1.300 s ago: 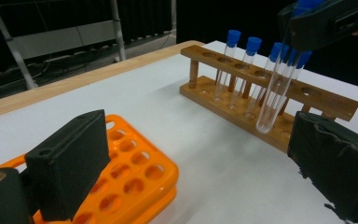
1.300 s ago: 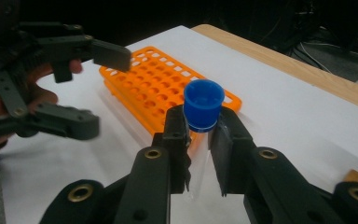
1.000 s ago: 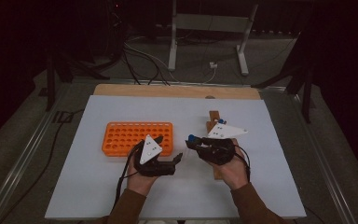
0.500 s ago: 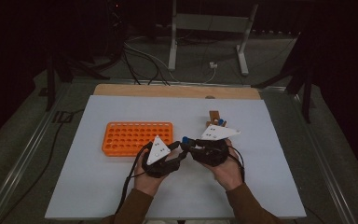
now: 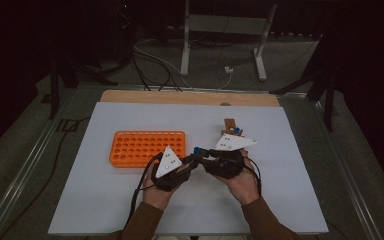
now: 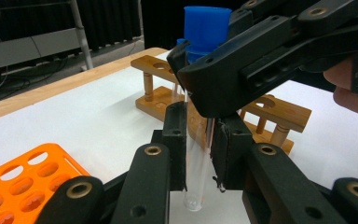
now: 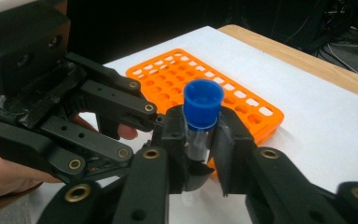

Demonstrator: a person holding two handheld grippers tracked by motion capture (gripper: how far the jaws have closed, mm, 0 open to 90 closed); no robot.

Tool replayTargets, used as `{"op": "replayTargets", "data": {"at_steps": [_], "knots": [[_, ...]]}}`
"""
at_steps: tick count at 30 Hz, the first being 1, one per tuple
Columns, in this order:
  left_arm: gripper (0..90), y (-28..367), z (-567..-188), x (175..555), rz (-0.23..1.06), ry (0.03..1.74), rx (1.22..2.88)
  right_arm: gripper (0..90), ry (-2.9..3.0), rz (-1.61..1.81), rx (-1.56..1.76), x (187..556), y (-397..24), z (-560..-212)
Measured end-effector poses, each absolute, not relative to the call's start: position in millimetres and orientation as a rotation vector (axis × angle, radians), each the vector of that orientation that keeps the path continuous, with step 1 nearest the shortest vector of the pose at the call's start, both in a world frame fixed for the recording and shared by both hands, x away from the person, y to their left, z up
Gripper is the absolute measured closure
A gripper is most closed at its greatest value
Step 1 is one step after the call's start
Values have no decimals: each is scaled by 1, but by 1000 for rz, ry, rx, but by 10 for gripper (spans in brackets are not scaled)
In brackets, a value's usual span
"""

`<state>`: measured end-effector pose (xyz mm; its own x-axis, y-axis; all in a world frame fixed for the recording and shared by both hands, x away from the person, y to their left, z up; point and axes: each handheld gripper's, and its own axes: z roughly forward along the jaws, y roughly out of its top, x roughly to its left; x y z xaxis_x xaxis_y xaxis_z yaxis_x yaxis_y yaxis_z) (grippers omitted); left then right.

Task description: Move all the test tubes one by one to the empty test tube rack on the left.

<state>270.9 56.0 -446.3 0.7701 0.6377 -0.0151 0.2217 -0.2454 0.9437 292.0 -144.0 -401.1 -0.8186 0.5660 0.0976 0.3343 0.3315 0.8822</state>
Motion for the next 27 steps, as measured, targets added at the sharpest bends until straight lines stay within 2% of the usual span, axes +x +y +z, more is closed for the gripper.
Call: {"op": "replayTargets", "data": {"at_steps": [3,6,7,8,13,21,27], "knots": [[782,57,-447,272,457,670,1819,656,2363,1513,830,293,-147,-401],[782,60,-446,274,461,681,1812,549,2345,1521,850,294,-152,-400],[782,60,-446,274,461,681,1812,549,2345,1521,850,294,-152,-400],[782,61,-446,275,462,684,1811,484,2334,1515,869,295,-154,-400],[782,67,-445,278,477,705,1802,417,2338,1535,840,293,-160,-403],[782,77,-443,282,497,732,1788,205,2280,1539,849,285,-180,-410],[782,82,-444,287,511,746,1780,118,2256,1532,847,280,-192,-413]]}}
